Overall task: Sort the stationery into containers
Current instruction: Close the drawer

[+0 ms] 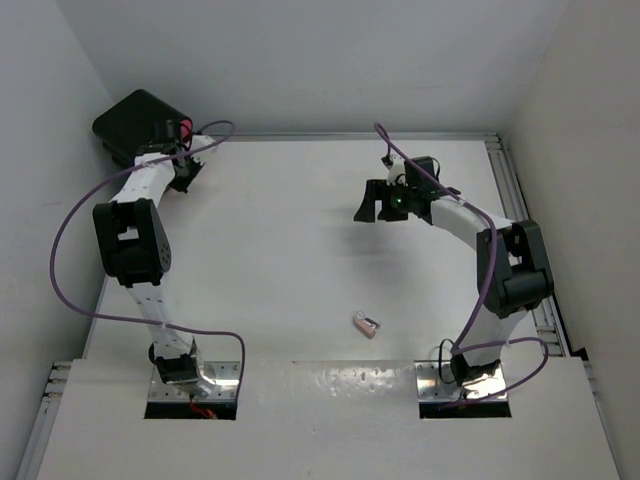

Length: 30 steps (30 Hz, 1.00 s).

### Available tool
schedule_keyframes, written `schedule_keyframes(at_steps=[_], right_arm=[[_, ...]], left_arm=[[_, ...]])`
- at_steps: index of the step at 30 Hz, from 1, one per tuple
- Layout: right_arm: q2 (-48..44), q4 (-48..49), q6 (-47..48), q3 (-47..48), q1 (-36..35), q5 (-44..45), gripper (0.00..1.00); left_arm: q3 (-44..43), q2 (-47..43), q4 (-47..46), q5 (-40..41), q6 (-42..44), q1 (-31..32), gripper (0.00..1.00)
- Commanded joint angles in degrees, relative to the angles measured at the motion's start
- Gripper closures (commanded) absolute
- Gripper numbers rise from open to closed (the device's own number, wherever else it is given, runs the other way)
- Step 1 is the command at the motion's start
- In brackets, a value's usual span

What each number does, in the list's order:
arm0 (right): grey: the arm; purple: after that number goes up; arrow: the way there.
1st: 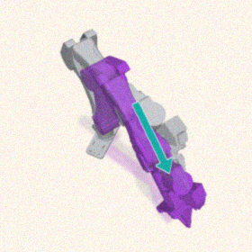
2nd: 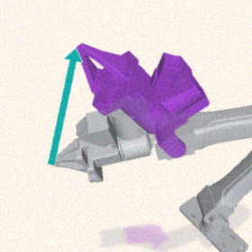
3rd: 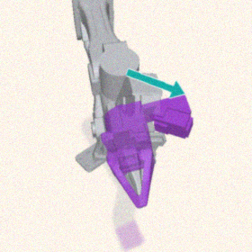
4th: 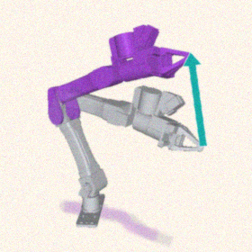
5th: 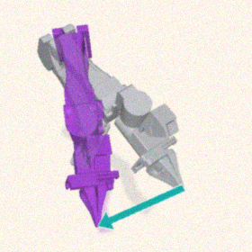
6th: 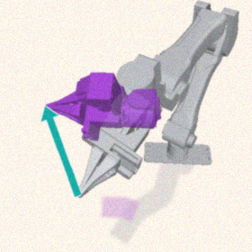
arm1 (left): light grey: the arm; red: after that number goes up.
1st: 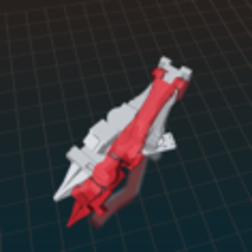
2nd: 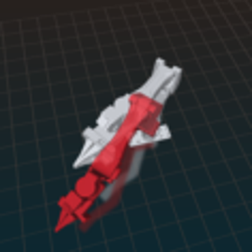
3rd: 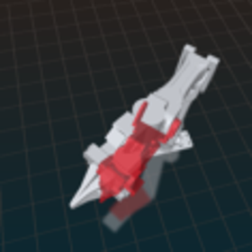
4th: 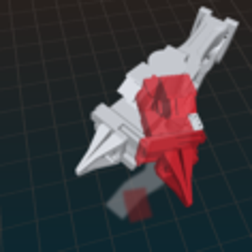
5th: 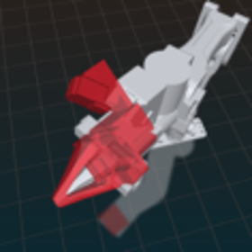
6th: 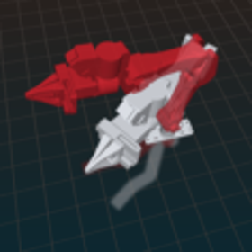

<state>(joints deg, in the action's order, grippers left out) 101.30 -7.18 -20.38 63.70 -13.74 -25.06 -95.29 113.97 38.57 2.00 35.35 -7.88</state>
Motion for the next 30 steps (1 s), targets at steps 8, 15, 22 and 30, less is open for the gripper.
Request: schedule_keyframes(at_steps=[8, 15, 22, 30], right_arm=[[-3.30, 1.64, 0.96, -1.91, 0.46, 0.54, 0.21], [-3.65, 1.20, 1.04, -2.44, 1.34, 0.63, 0.21], [-3.74, 1.03, 1.05, -2.79, 1.78, 0.45, 0.20], [-3.82, 0.85, 1.22, -3.06, 2.31, 0.27, 0.20]], left_arm=[[-2.10, 1.78, -18.96, 11.18, 4.54, 0.41, 1.00], [-2.71, 4.33, -22.83, 12.50, 8.23, 0.58, 1.00], [1.59, 3.72, -33.28, 16.46, 11.22, 0.58, 1.00], [3.53, 4.32, -40.67, 17.86, 15.09, 0.85, 1.00]])
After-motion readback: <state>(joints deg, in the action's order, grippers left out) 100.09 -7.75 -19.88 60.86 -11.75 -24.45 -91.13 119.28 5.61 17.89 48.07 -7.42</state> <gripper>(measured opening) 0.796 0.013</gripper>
